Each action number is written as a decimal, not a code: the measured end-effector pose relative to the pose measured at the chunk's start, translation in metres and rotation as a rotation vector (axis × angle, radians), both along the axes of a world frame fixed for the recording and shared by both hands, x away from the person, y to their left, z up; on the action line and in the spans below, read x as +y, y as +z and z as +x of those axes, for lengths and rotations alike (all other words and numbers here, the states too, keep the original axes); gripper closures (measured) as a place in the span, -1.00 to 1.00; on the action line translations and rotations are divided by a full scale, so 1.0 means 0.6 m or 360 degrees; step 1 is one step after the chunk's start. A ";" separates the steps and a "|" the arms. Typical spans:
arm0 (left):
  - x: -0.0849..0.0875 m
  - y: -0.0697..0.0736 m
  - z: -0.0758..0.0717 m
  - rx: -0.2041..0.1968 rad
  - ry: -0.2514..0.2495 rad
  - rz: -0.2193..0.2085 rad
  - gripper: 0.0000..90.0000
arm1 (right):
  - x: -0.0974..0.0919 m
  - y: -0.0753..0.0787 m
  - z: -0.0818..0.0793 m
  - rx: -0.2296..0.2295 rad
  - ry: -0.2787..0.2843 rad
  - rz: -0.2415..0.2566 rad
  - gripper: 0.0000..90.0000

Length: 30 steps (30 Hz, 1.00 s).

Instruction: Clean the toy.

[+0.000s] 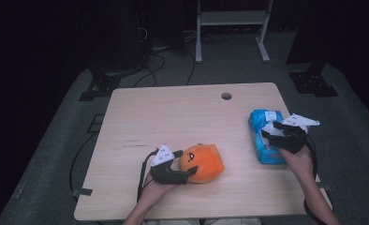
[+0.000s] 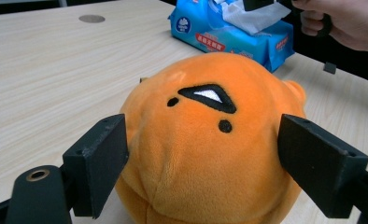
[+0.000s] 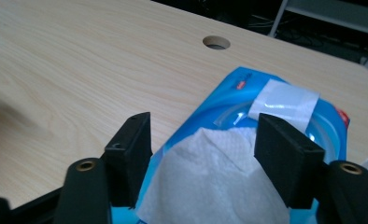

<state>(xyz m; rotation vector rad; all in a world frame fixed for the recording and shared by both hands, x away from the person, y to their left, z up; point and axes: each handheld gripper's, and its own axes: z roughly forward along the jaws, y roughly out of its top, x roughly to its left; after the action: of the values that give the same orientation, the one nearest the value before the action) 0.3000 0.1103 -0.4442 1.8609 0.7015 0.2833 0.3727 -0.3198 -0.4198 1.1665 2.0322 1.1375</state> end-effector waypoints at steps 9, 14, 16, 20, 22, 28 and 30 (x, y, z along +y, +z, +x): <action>0.000 -0.004 -0.003 0.0001 -0.0021 0.0019 -0.62 | -0.020 -0.033 -0.004 0.0031 -0.0086 0.0056 0.36; -0.001 -0.003 -0.004 -0.0005 -0.0018 0.0027 -0.62 | -0.030 -0.036 -0.007 0.0051 -0.0105 0.0106 0.75; 0.000 -0.004 -0.005 -0.0006 -0.0018 0.0031 -0.62 | -0.036 -0.036 -0.007 0.0059 -0.0101 0.0129 0.86; 0.000 -0.003 -0.007 -0.0014 -0.0028 0.0047 -0.62 | -0.046 -0.032 -0.008 0.0075 -0.0089 0.0202 0.93; 0.000 -0.003 -0.007 -0.0014 -0.0029 0.0047 -0.62 | -0.047 -0.027 -0.010 0.0060 -0.0082 0.0207 0.93; 0.002 -0.004 -0.009 -0.0028 -0.0037 0.0069 -0.62 | -0.043 0.014 -0.035 -0.0026 0.0020 0.0268 0.94; 0.002 -0.004 -0.009 -0.0031 -0.0040 0.0069 -0.62 | -0.034 0.028 -0.047 -0.0053 0.0070 0.0268 0.94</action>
<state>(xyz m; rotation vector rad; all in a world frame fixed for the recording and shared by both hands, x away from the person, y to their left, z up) 0.2946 0.1114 -0.4466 1.9044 0.6629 0.3023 0.3446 -0.3403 -0.4032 1.1792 1.9767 1.3624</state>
